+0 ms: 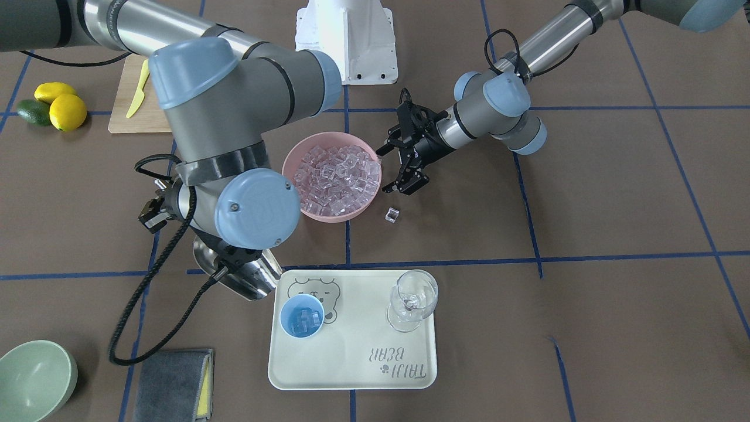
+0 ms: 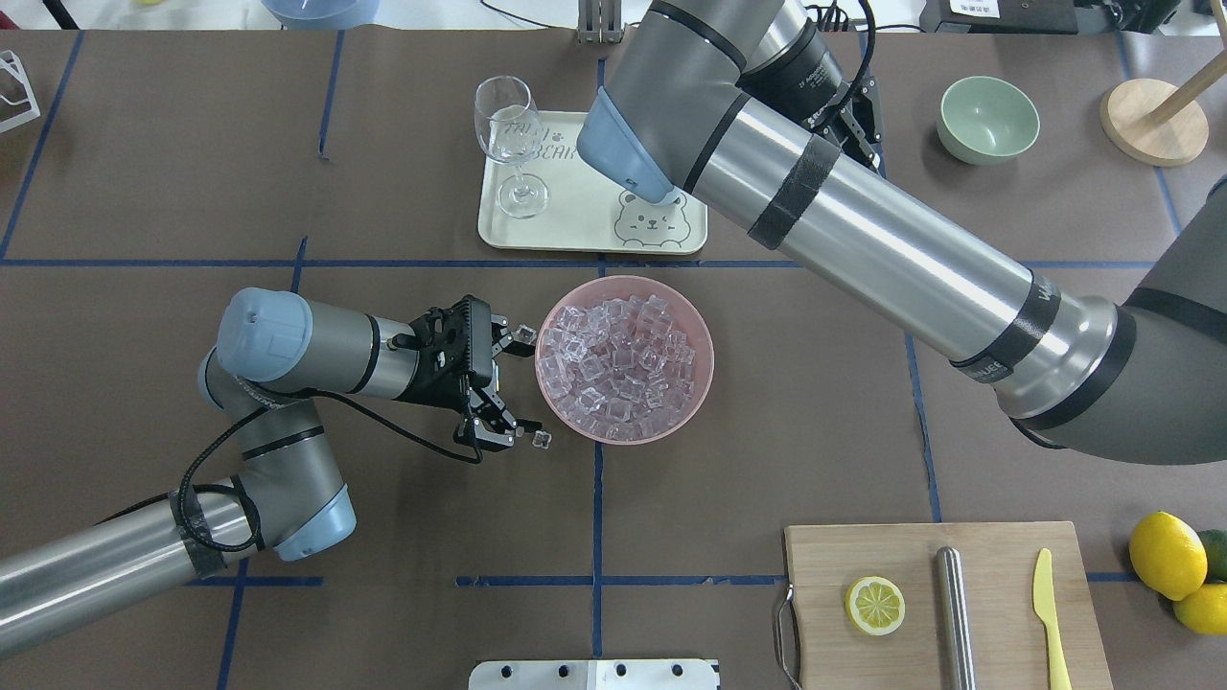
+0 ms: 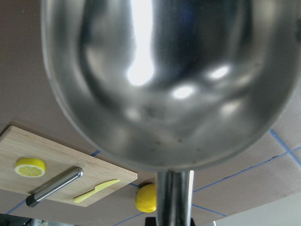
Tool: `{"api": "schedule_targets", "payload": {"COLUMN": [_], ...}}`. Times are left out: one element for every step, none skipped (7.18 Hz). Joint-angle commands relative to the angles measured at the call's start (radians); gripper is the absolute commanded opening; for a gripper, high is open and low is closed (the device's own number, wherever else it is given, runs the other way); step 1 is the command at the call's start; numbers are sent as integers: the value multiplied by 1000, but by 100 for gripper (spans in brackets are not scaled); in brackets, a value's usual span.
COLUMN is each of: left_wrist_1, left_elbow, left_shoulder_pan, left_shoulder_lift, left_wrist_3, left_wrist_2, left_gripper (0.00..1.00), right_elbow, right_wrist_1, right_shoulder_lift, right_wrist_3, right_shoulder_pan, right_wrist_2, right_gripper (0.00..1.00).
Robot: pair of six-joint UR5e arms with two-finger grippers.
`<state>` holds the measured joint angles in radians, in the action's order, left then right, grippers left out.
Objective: Put ice in cup with scoop
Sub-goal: 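Tilt the scoop over the light-blue cup with the right gripper to pour ice, then carry the scoop back with the right gripper and lower it onto the table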
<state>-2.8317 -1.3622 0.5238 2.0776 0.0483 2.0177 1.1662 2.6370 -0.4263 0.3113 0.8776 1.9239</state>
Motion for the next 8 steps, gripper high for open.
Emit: {"api": "schedule_targets", "payload": {"left_wrist_1": [-6, -6, -8, -8, -8, -8, -8, -8], "left_elbow": [0, 2, 0, 2, 0, 0, 0, 0], "left_shoulder_pan": [1, 1, 1, 1, 1, 1, 1, 1], "left_shoulder_lift": [-1, -1, -1, -1, -1, -1, -1, -1], "left_wrist_3": [-1, 1, 1, 1, 1, 1, 1, 1], "left_wrist_2": [0, 1, 1, 1, 0, 1, 0, 1], "left_gripper": [100, 100, 100, 100, 100, 100, 100, 100], "right_elbow": [100, 241, 417, 549, 672, 802, 879, 898], "right_wrist_1": [15, 30, 32, 32, 31, 29, 9, 1], "right_shoulder_lift": [-52, -139, -261, -357, -458, -583, -692, -728], "right_wrist_3": [-9, -71, -111, -209, -265, -364, -430, -472], "right_shoulder_pan": [62, 92, 101, 121, 127, 130, 129, 129], "right_wrist_2": [67, 129, 157, 203, 222, 272, 346, 380], "right_gripper": [0, 0, 0, 0, 0, 0, 0, 0]}}
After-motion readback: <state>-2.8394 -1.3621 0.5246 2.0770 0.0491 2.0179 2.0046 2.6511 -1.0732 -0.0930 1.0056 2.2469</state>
